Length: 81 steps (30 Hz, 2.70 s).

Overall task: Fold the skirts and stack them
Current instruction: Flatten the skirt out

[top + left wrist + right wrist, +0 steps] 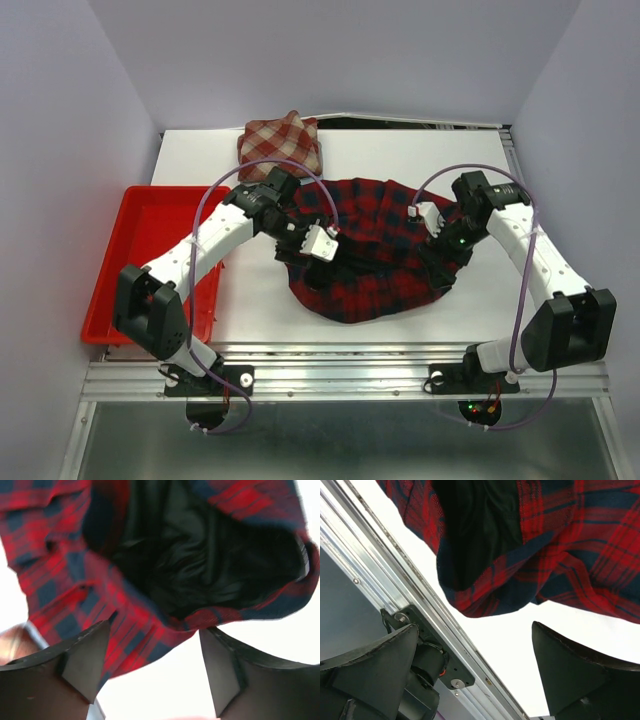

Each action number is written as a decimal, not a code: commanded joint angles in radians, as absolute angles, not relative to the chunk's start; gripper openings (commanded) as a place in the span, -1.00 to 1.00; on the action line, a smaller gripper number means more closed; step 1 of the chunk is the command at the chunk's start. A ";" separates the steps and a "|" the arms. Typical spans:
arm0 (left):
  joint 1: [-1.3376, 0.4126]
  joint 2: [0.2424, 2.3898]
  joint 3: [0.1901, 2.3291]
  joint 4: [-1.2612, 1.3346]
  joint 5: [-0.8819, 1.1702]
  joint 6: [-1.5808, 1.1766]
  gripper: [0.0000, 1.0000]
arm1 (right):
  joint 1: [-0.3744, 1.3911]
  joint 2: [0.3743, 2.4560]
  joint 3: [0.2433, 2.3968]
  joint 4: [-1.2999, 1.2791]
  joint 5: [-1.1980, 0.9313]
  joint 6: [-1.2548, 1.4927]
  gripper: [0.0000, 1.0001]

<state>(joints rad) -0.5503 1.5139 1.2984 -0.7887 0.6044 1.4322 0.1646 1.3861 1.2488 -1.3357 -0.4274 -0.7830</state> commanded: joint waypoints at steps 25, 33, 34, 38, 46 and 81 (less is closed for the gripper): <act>-0.595 1.373 1.230 -0.851 0.515 1.405 0.97 | 0.176 1.381 1.227 -1.342 -0.541 -0.733 1.00; -0.572 1.384 1.218 -0.862 0.557 1.381 0.97 | 0.232 1.397 1.192 -1.272 -0.551 -0.669 0.93; -0.572 1.379 1.213 -0.851 0.566 1.381 0.97 | 0.232 1.400 1.183 -1.260 -0.552 -0.660 0.81; -0.578 1.400 1.229 -0.830 0.587 1.319 0.97 | 0.255 1.396 1.166 -1.235 -0.560 -0.693 -0.80; -0.641 1.496 1.241 -0.746 0.658 1.184 0.97 | 0.255 1.178 1.178 -1.144 -0.440 -0.727 -0.99; -0.888 1.397 1.213 -0.365 0.060 0.402 0.97 | 0.255 1.169 1.242 -1.095 -0.400 -0.670 -0.99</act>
